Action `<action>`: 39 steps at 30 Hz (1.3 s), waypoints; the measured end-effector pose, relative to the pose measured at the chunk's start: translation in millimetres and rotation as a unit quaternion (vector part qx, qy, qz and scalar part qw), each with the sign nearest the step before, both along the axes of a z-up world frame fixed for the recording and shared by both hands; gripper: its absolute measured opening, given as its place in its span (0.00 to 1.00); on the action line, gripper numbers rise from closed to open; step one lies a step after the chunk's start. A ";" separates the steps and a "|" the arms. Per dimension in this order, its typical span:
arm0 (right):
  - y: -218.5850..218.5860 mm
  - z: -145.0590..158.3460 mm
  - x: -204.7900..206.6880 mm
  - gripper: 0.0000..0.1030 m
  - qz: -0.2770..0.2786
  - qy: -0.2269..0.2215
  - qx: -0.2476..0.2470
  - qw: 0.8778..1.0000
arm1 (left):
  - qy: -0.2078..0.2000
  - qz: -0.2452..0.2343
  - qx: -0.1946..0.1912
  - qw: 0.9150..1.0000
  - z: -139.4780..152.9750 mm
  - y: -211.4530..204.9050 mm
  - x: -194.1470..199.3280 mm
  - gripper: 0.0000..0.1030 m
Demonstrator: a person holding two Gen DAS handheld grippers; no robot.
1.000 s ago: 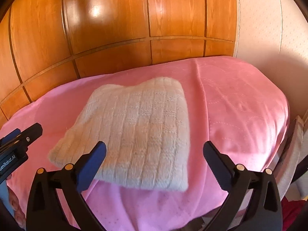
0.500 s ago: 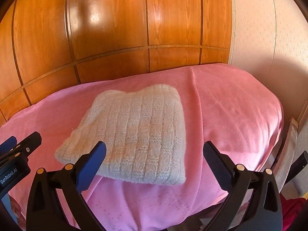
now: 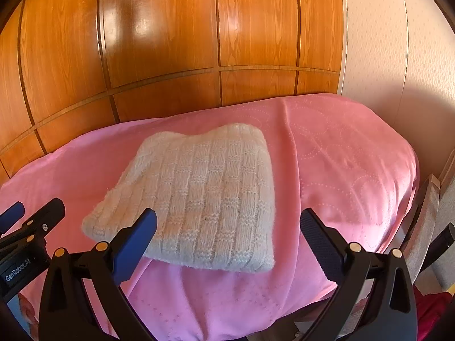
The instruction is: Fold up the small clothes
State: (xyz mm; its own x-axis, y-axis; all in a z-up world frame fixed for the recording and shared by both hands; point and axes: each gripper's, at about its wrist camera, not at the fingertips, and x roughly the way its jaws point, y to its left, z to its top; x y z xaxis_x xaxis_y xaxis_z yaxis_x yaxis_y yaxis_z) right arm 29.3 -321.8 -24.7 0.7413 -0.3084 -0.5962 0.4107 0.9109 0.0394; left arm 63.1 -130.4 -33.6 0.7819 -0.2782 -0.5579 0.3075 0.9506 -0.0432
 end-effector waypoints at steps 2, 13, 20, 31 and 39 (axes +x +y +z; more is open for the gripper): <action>-0.9 -0.4 -0.6 0.98 0.001 0.001 0.002 1.000 | -0.001 -0.002 0.002 1.000 -0.3 -1.1 -1.0 0.95; 1.1 0.0 -3.1 0.98 0.001 -0.002 -0.005 1.000 | -0.002 -0.006 0.008 1.000 -0.1 -4.2 -2.9 0.95; 1.4 -0.1 -2.7 0.98 0.001 -0.002 -0.007 1.000 | -0.007 -0.007 0.010 1.000 0.9 -6.8 -5.6 0.96; 1.8 -3.1 2.0 0.98 0.006 0.002 -0.008 1.000 | -0.003 -0.013 0.012 1.000 0.9 -10.1 -5.8 0.96; -2.8 -8.8 5.8 0.98 0.006 0.007 -0.001 1.000 | 0.010 -0.013 0.010 1.000 -2.3 -11.9 -0.7 0.96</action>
State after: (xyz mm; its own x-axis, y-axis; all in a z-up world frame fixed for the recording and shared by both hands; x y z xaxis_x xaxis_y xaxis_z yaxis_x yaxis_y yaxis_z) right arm 35.1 -324.6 -33.4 0.7362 -0.3009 -0.6063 0.3997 0.9161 0.0307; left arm 62.4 -142.3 -35.9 0.7630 -0.2862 -0.5795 0.3307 0.9433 -0.0305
